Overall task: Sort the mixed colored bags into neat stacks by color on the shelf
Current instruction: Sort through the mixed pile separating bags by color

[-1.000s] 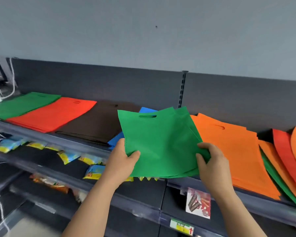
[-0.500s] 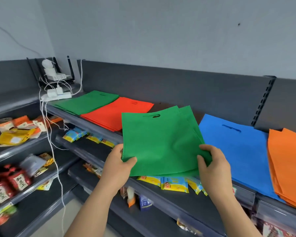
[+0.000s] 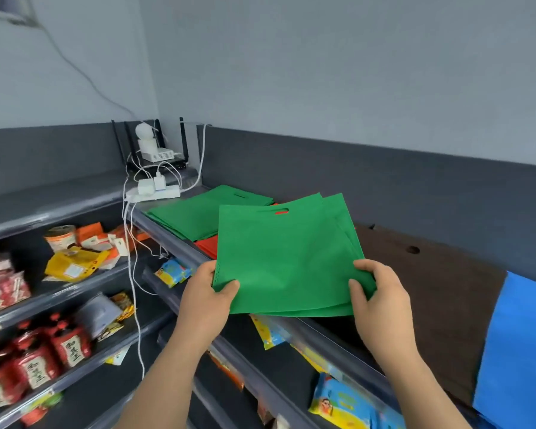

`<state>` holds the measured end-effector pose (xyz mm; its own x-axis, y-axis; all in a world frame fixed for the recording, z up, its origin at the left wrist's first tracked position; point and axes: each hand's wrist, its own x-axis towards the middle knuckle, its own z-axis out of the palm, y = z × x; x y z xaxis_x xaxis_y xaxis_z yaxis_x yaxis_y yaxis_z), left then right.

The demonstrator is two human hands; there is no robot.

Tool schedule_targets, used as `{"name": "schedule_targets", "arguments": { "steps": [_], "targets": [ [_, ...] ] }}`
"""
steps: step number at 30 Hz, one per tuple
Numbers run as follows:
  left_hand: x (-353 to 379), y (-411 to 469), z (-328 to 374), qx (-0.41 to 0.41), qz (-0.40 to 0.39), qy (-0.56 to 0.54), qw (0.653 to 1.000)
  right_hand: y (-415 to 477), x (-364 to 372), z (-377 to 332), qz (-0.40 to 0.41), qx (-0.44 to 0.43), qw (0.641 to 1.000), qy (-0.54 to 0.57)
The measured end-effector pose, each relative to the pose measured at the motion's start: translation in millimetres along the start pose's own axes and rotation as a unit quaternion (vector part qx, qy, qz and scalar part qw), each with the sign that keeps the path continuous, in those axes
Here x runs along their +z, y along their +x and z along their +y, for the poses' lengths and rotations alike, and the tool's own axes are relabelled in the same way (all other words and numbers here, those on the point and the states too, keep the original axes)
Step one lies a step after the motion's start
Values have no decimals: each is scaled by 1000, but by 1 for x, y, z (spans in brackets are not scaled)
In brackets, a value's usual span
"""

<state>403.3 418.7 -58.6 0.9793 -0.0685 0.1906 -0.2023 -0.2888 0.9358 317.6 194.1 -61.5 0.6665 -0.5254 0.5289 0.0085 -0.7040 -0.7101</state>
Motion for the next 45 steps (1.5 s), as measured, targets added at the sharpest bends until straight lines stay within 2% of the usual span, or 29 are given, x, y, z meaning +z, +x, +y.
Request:
{"name": "schedule_targets", "arguments": {
  "steps": [9,17,24,30,34,39,42,45],
  "targets": [
    [-37,107,-51,-13,19,-9,1000,46,113,-19,-28,1,999,-35],
    [-89,233,-91,15,-29,8,999,79,224,-59,0,24,995,-96],
    [-129,339,-110,35,-91,97,990,99,304,-106,-3,87,984,-152],
    [-141,399,-134,36,-126,164,978,106,343,-126,-63,125,965,-223],
    [-140,424,-142,75,-136,242,958,112,357,-135,-127,135,926,-330],
    [-135,436,-146,125,-127,364,914,114,364,-141,-159,121,896,-397],
    [-133,433,-146,155,-120,435,879,115,363,-144,-161,123,887,-415],
    [-130,426,-141,201,-110,426,875,114,356,-146,-132,117,894,-412]
  ]
}}
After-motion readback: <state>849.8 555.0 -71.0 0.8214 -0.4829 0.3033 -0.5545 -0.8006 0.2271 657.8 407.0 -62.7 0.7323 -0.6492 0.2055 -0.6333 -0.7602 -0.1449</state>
